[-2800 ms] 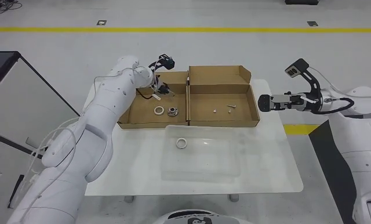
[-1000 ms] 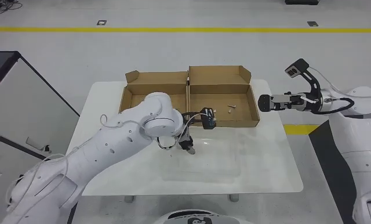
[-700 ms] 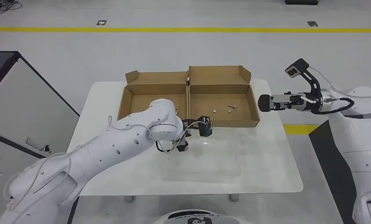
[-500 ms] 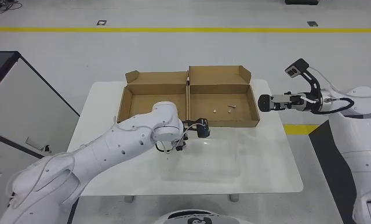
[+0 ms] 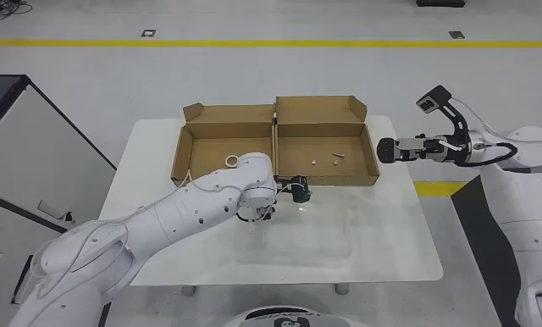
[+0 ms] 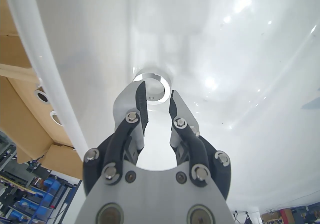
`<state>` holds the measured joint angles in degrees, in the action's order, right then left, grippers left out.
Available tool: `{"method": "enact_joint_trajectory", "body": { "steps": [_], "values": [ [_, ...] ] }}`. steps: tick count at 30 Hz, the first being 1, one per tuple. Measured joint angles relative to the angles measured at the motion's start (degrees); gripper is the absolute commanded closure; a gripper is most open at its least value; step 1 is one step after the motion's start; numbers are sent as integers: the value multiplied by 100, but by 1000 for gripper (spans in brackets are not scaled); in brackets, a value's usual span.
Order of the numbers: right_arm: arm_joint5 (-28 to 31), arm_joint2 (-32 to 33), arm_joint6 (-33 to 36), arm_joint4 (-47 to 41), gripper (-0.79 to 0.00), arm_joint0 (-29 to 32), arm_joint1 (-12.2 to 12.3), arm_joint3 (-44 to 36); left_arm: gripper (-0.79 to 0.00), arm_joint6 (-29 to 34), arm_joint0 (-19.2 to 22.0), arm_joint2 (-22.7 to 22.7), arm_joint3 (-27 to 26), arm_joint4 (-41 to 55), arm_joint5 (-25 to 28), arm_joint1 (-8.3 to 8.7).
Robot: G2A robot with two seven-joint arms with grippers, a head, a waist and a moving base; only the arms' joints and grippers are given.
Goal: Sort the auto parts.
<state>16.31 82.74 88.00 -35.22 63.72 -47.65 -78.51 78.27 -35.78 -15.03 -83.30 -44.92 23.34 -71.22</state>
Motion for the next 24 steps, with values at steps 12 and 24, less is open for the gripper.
{"method": "enact_joint_trajectory", "body": {
  "steps": [12,24],
  "values": [
    [0,0,0,0,-785,0,0,0,-203,59,28,54,372,-95,5,-214],
    [0,0,0,0,-785,0,0,0,-332,31,65,137,668,162,239,-384]
  ]
}}
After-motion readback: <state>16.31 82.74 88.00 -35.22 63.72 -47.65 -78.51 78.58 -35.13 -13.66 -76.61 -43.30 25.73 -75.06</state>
